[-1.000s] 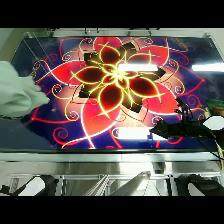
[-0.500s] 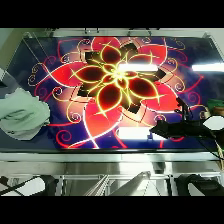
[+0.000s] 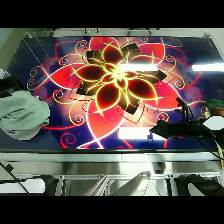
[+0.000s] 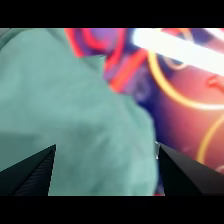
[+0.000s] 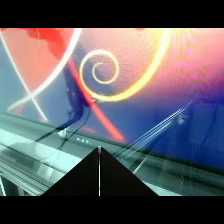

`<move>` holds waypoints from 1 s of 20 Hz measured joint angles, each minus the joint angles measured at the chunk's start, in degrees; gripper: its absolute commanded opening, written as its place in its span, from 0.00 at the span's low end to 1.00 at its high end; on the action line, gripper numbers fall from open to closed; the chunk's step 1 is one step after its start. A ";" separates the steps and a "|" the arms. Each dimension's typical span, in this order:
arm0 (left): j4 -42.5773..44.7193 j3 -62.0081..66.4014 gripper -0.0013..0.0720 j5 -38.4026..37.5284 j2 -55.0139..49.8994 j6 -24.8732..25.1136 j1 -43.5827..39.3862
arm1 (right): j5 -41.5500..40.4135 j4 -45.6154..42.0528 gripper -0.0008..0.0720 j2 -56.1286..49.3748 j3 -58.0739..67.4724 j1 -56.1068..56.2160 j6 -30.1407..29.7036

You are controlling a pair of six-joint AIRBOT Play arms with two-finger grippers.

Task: Fold the shirts.

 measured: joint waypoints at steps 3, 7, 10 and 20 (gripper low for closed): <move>6.40 0.00 0.98 -2.38 -3.41 0.20 -0.22 | -0.02 0.00 0.03 0.00 0.00 0.00 0.00; 12.09 0.02 0.03 -5.25 -7.43 0.35 -0.39 | -0.26 0.00 0.03 0.00 0.00 0.00 0.00; 13.79 0.17 0.03 -6.67 -8.61 0.85 -0.61 | -0.74 0.00 0.03 0.00 0.00 0.00 0.00; 14.64 18.69 0.05 -12.31 3.17 1.18 -8.79 | -1.01 0.00 0.03 0.00 0.00 0.00 0.00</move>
